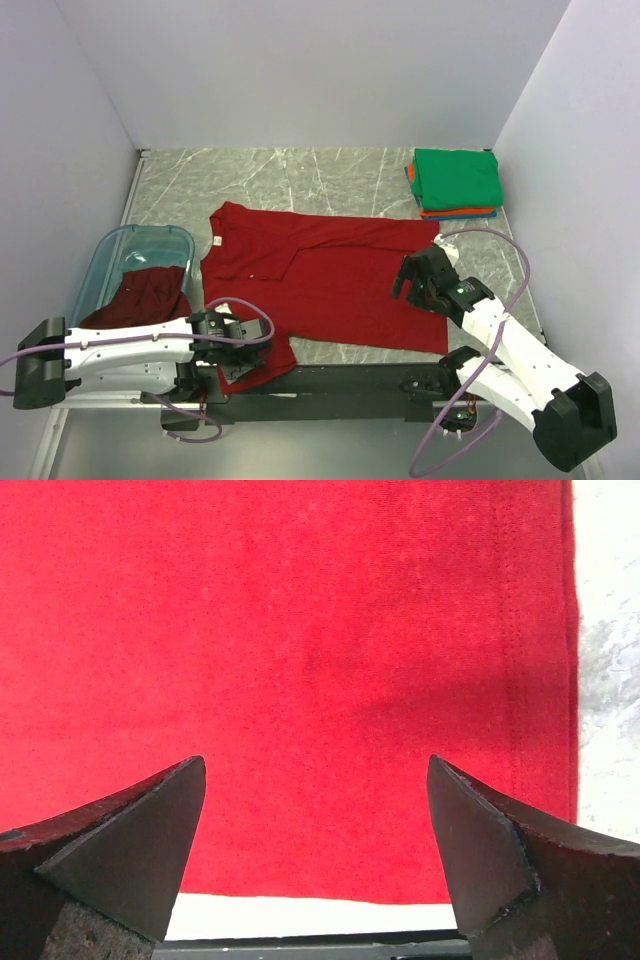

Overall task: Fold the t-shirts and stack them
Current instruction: Fold the tshirt

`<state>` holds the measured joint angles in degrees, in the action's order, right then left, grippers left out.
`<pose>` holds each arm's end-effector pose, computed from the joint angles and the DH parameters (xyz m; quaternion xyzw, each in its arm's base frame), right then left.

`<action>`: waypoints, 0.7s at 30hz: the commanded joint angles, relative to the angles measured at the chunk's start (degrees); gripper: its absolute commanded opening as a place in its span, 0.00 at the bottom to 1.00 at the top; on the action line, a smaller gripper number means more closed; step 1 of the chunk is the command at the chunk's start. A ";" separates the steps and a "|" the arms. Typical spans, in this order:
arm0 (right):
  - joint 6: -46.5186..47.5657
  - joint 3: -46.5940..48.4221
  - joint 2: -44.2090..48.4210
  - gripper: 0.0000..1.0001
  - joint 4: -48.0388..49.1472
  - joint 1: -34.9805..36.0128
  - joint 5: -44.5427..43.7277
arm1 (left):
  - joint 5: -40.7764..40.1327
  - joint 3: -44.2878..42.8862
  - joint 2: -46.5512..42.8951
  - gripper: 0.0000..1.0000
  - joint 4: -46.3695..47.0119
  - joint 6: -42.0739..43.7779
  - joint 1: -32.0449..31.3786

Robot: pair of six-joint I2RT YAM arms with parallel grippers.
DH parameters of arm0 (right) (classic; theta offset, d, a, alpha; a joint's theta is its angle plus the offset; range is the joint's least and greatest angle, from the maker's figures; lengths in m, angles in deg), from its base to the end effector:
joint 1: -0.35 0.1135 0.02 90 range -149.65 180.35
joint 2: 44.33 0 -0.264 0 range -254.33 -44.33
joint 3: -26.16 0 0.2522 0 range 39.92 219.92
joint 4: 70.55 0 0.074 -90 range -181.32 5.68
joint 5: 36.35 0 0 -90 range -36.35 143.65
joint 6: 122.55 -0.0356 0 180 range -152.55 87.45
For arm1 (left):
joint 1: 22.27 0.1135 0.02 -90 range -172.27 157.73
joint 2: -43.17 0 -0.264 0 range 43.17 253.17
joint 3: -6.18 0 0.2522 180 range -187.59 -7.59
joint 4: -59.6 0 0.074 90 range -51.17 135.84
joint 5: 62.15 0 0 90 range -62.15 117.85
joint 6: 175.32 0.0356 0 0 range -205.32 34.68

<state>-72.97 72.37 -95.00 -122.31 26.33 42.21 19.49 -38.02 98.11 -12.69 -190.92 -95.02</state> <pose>0.1511 0.0658 0.2076 0.1484 0.9409 0.0785 0.2941 0.0433 -0.1220 0.1742 -0.2857 0.9536 -0.0596 0.0736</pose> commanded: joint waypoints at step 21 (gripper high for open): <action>-2.10 -2.21 0.14 0.96 2.05 -2.86 1.95 | 6.34 3.36 6.67 0.43 3.59 0.48 -0.29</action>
<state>-73.59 71.27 -95.16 -121.13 24.25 43.89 23.99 -36.16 103.57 -11.03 -190.09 -95.11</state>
